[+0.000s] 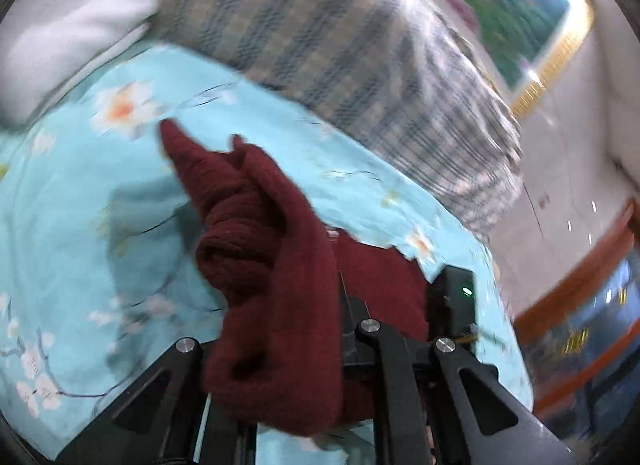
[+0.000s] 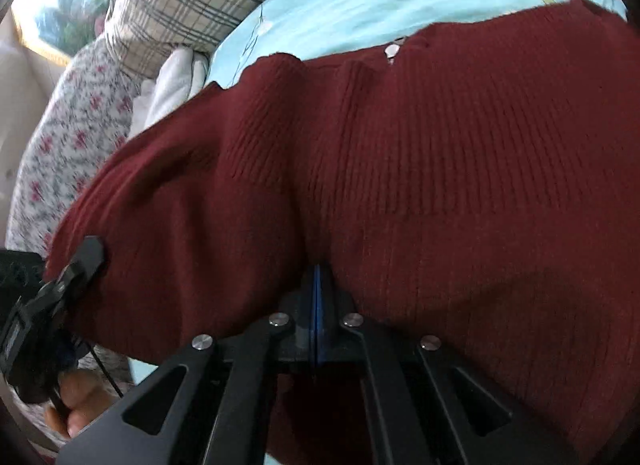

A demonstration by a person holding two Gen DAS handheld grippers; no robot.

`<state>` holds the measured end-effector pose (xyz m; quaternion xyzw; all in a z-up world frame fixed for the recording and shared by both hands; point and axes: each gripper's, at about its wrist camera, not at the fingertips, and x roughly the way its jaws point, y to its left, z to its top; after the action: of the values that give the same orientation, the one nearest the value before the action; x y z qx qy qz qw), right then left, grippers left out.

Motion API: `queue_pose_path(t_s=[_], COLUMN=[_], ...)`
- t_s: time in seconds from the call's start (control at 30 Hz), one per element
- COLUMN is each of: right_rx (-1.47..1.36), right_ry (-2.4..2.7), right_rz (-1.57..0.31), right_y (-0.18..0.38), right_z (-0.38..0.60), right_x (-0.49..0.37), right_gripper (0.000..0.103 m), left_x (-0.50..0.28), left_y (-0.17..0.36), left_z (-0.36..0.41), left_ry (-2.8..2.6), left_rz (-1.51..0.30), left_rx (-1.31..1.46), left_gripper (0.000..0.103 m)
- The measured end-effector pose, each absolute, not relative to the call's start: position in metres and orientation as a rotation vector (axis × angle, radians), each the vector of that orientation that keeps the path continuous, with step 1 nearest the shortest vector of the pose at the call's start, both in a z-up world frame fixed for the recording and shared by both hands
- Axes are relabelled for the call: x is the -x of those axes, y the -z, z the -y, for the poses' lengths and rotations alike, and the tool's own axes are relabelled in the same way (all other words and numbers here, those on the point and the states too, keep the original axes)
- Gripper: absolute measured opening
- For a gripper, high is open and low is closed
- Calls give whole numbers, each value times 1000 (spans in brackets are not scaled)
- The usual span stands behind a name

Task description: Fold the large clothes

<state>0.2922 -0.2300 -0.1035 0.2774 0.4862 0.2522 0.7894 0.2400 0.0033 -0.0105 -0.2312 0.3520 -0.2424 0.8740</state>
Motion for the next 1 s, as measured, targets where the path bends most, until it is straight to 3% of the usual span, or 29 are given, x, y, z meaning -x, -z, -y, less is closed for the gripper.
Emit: queue_pose_path(t_s=[0.2, 0.37, 0.4, 0.43, 0.47, 0.63, 0.9, 0.93, 0.97, 1.0], right_rx=[-841, -1061, -1106, -1129, -1158, -1120, -840, -821, -804, -810], right_ry=[-493, -438, -443, -443, -455, -479, -437, -427, -437, -456], right_rz=[-937, -829, -825, -824, -805, -818, -960, -979, -997, -991], right_y=[95, 98, 102, 104, 106, 99, 83, 84, 86, 83], right_z=[315, 404, 414, 419, 423, 421, 375, 370, 367, 366], right_x=[-265, -241, -239, -237, -234, -233, -288, -295, -301, -304], right_gripper=[2, 5, 22, 50, 56, 60, 60, 51, 26, 19], left_x=[-223, -206, -204, -202, -201, -196, -197, -197, -197, -196], left_y=[-13, 13, 23, 32, 41, 48, 41, 40, 38, 35], left_z=[82, 166, 177, 185, 191, 190, 191, 191, 192, 193], left_ry=[646, 703, 698, 695, 691, 683, 684, 685, 686, 688], left_rz=[-707, -737, -746, -757, -770, -768, -751, -752, -749, -747], left_rx=[259, 18, -15, -35, -43, -19, -14, -12, -10, -12], left_gripper=[11, 11, 11, 11, 11, 11, 11, 11, 11, 11])
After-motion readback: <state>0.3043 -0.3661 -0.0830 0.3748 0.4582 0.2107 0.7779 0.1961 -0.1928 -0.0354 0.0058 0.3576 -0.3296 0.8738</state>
